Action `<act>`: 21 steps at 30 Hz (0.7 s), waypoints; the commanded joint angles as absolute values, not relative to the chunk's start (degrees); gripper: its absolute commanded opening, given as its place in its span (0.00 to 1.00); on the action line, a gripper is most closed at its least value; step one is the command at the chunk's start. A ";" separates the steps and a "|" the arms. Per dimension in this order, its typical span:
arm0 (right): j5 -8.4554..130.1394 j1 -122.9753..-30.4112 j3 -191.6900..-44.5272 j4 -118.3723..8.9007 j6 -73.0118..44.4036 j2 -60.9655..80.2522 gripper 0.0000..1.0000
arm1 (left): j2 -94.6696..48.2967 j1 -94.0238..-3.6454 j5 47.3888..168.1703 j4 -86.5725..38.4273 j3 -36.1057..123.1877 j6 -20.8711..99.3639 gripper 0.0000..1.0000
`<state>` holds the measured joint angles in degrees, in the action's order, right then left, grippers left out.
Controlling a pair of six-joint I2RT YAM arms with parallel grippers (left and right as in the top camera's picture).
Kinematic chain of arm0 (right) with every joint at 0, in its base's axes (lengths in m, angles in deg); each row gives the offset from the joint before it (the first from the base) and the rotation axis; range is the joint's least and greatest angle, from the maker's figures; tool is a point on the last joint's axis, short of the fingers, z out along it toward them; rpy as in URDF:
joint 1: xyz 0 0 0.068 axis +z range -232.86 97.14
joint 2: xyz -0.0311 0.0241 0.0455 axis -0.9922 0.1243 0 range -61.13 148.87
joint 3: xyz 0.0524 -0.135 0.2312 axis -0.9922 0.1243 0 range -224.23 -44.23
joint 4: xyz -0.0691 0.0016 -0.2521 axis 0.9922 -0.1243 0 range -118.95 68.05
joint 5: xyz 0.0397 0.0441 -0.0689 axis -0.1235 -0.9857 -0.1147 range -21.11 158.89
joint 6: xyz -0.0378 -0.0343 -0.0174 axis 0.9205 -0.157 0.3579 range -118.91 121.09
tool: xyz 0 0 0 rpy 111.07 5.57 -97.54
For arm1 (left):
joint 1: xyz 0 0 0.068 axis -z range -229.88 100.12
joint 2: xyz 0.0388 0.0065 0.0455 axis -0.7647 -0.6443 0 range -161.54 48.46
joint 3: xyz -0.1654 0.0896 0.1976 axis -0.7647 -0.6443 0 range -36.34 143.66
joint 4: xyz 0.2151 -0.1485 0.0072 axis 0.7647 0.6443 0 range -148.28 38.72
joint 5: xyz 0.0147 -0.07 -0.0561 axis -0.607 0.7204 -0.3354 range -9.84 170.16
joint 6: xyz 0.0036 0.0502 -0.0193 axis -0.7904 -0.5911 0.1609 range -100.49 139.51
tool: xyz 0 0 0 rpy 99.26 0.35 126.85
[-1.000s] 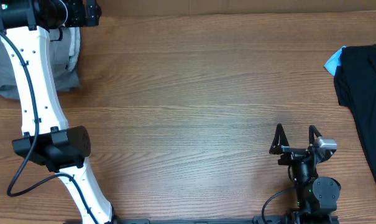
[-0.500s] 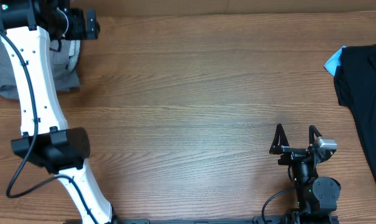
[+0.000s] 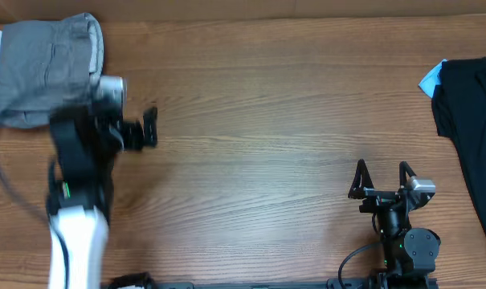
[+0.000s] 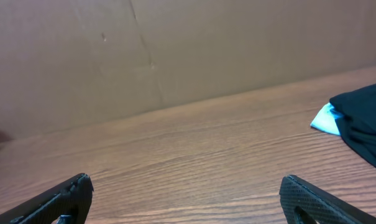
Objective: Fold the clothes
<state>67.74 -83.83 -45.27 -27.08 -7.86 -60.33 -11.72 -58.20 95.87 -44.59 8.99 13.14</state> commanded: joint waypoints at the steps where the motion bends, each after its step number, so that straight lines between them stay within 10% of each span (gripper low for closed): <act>1: 68.20 -83.46 -44.68 -26.77 -7.64 -60.97 1.00 | 1.33 -58.13 96.30 -51.91 -4.06 12.48 1.00; 21: 68.20 -83.46 -44.68 -26.77 -7.62 -60.97 1.00 | 48.25 -54.03 89.53 -61.28 -36.06 15.50 1.00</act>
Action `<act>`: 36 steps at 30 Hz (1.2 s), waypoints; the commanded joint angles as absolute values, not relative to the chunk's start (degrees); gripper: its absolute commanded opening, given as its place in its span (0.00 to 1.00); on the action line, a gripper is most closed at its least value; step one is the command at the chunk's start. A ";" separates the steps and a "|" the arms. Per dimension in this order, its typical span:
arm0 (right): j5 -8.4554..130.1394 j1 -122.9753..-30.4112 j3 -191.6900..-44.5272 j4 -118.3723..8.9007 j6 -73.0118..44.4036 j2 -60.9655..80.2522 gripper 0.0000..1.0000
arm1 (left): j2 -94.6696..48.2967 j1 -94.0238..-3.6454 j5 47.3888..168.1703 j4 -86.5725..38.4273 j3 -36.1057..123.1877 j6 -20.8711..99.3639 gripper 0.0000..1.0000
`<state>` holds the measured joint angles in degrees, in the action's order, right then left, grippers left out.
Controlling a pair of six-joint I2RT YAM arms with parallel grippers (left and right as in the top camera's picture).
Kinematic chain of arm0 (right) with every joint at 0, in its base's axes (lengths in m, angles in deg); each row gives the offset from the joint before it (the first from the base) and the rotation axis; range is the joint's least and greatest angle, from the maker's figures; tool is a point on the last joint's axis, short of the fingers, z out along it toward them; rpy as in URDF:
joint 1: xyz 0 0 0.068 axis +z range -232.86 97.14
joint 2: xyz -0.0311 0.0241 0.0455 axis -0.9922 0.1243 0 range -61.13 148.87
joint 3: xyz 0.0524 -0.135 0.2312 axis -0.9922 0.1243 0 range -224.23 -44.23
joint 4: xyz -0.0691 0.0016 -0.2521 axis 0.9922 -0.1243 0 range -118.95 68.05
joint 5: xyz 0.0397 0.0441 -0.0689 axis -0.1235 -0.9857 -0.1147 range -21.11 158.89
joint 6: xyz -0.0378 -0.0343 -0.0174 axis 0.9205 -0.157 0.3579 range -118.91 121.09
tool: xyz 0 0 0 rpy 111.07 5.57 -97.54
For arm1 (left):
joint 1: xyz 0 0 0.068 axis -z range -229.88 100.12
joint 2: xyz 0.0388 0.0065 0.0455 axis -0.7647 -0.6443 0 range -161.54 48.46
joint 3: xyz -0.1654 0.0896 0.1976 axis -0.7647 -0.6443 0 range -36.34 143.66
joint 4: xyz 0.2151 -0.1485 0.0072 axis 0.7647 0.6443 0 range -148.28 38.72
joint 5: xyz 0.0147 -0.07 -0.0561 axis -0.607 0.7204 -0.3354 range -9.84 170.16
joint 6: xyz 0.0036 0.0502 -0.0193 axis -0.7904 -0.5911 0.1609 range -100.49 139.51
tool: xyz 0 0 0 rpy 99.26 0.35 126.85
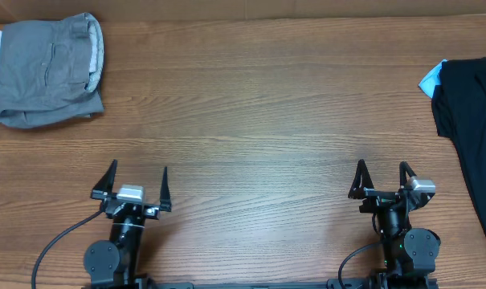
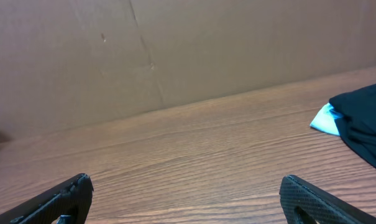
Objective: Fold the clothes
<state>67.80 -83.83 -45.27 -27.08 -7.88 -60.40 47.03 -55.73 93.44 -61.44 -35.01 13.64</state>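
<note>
A folded grey garment point(image 1: 48, 71) lies at the table's far left corner, with a bit of white cloth under its left edge. A black garment point(image 1: 471, 120) lies unfolded at the right edge, a light blue piece point(image 1: 430, 79) peeking from under it; both also appear in the right wrist view, the black garment point(image 2: 362, 127) and the blue piece point(image 2: 324, 119). My left gripper point(image 1: 137, 175) stands open near the front edge, left of centre, holding nothing. My right gripper point(image 1: 382, 170) is open at the front right, its fingertips point(image 2: 79, 186) wide apart over bare wood.
A brown cardboard wall point(image 2: 175, 50) runs along the far edge of the wooden table point(image 1: 259, 120). Both arm bases sit at the front edge.
The left arm has moved from beside the grey garment at the far left back to the front edge, its gripper open. The grey garment stays folded. The right arm has not moved.
</note>
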 commanded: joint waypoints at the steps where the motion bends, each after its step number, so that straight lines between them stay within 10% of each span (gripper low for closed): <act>1: 68.20 -83.46 -44.68 -26.77 -7.64 -60.97 1.00 | 48.27 -53.81 88.90 -61.28 -36.06 15.52 1.00; 36: 68.20 -83.46 -44.68 -26.77 -7.64 -60.97 1.00 | 47.27 -54.03 89.14 -54.68 -36.06 16.33 1.00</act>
